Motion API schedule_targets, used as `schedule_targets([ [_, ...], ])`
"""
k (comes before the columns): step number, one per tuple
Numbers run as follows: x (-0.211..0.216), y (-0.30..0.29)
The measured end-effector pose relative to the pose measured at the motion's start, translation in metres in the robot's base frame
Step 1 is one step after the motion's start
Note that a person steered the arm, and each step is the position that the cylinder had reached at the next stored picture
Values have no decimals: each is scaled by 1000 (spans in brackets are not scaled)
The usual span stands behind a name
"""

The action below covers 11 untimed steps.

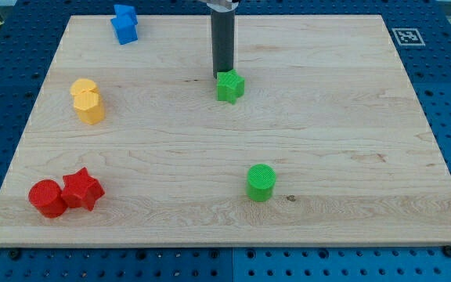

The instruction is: Place your arm at the bottom center of the board

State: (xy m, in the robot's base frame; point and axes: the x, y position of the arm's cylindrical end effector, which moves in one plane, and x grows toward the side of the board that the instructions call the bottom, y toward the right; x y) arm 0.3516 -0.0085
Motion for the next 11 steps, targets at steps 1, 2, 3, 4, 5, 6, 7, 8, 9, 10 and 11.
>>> schedule_targets([
  [1, -11, 5],
  [2, -30, 52],
  [3, 5, 120],
  [4, 83, 179],
  [5, 174, 211],
  [6, 251, 201],
  [7, 267, 173],
  [8, 267, 112],
  [9, 266, 66],
  [10, 266, 65],
  [11, 247, 60],
])
